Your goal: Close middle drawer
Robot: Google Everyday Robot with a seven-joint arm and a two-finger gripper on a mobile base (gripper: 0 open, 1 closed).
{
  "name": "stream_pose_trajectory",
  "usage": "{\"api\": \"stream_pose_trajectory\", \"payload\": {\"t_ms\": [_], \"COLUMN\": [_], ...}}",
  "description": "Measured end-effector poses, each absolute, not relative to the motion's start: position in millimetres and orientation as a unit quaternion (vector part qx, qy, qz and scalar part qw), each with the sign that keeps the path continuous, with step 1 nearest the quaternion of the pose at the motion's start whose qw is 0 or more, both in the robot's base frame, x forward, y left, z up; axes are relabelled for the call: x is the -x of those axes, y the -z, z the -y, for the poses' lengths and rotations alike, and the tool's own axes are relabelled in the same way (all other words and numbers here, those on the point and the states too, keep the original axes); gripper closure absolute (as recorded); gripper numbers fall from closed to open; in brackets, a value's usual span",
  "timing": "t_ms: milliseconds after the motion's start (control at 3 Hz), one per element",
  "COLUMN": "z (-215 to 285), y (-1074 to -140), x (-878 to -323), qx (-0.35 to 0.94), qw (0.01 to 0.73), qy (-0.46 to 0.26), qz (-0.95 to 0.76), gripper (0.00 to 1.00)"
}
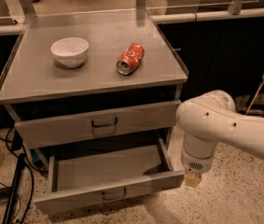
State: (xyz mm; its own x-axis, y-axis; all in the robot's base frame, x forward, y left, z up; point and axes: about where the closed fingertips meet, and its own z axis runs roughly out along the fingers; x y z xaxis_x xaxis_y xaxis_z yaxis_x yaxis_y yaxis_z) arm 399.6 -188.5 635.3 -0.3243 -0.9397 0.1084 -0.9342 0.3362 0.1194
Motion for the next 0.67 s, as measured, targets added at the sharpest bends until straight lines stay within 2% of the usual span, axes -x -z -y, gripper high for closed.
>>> {"api": "stream_pose_trajectory", "payload": {"t_ms": [333, 667], "z": [184.7, 170.9], "y": [-593.1, -544.7], "x": [-395.4, -421.1], "qx": [-0.562, -0.533], "qw": [0.092, 0.085], "qy": [0.029, 0.056], "qz": [0.821, 0.840], "gripper": [1.00, 1.00]}}
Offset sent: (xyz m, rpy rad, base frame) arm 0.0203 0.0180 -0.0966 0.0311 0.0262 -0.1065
